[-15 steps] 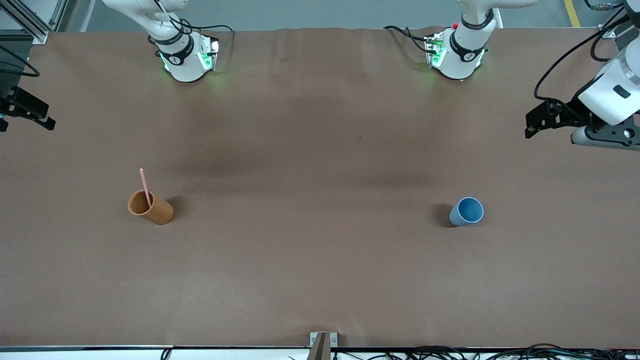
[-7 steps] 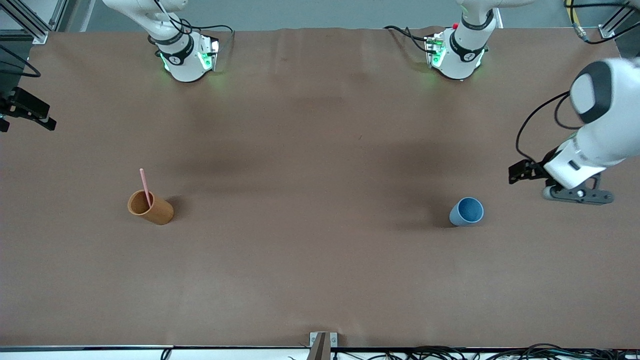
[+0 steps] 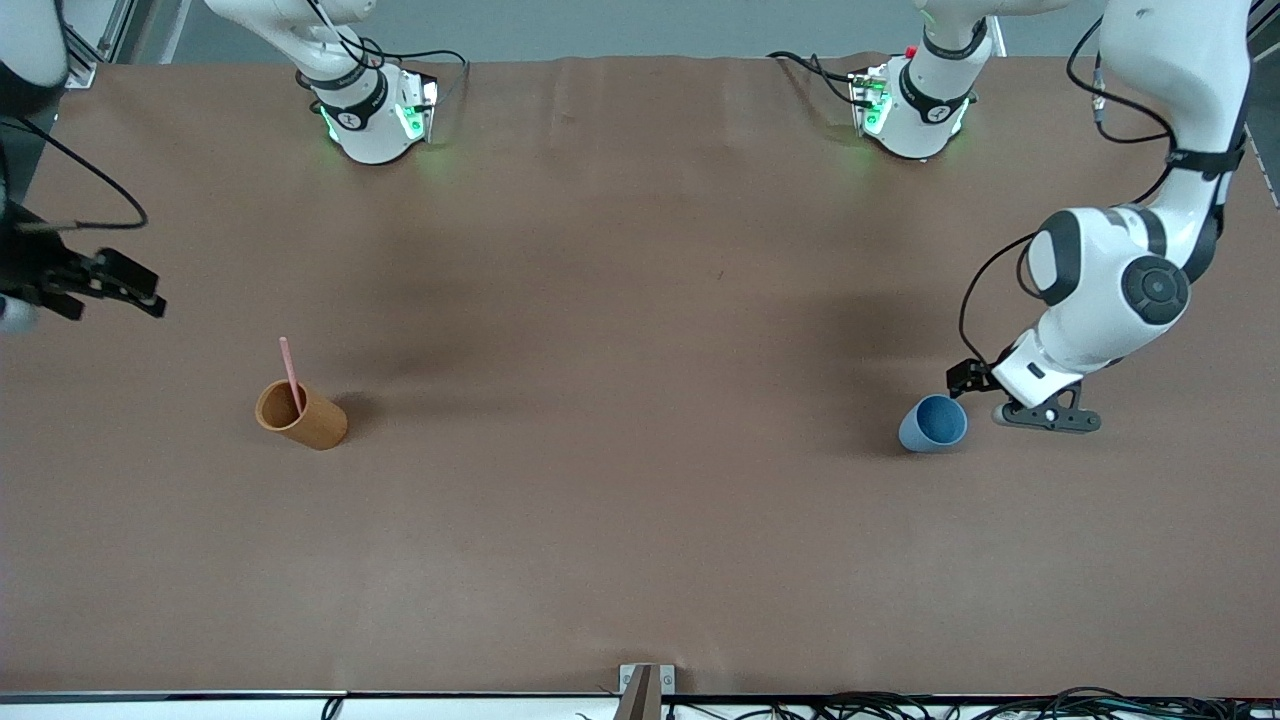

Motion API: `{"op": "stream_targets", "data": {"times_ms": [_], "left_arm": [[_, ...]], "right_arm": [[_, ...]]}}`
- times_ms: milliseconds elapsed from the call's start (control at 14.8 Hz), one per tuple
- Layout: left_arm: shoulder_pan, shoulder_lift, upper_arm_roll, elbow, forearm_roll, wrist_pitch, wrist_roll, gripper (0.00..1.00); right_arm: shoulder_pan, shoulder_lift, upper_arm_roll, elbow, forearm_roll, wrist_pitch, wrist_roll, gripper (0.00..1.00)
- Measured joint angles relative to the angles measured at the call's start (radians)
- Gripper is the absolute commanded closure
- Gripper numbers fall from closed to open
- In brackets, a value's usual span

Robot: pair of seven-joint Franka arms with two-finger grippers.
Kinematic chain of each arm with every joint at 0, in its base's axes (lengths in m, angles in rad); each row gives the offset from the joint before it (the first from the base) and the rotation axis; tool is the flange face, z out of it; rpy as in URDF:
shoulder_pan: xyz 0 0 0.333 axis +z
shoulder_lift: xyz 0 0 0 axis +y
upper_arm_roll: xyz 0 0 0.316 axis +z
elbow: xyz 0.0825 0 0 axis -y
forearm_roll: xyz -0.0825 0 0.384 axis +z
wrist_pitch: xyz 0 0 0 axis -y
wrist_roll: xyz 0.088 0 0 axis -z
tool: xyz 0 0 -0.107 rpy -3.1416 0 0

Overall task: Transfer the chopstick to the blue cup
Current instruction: 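Lower the right gripper over the pink stick while the left gripper reaches the blue cup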

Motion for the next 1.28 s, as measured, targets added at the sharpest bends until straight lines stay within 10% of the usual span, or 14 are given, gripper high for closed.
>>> {"op": "stream_targets", "data": {"times_ms": [877, 1012, 1147, 1282], "left_arm": [[-0.007, 0.02, -0.017, 0.151, -0.034, -0.172, -0.029, 0.01], [-0.008, 0.046, -0.018, 0.156, -0.034, -0.153, -0.029, 0.22], [-0.008, 0.095, -0.018, 0.156, -0.034, -0.114, -0.029, 0.99], [-0.008, 0.134, -0.018, 0.157, -0.034, -0.088, -0.029, 1.0]], "right_arm": [[0.053, 0.026, 0.002, -0.428, 0.0, 0.47, 0.003, 0.24], [0.053, 0.025, 0.002, -0.468, 0.0, 0.508, 0.003, 0.3], [0.056, 0.025, 0.002, -0.492, 0.0, 0.535, 0.003, 0.34], [0.059, 0.024, 0.002, -0.504, 0.0, 0.538, 0.003, 0.38]]}}
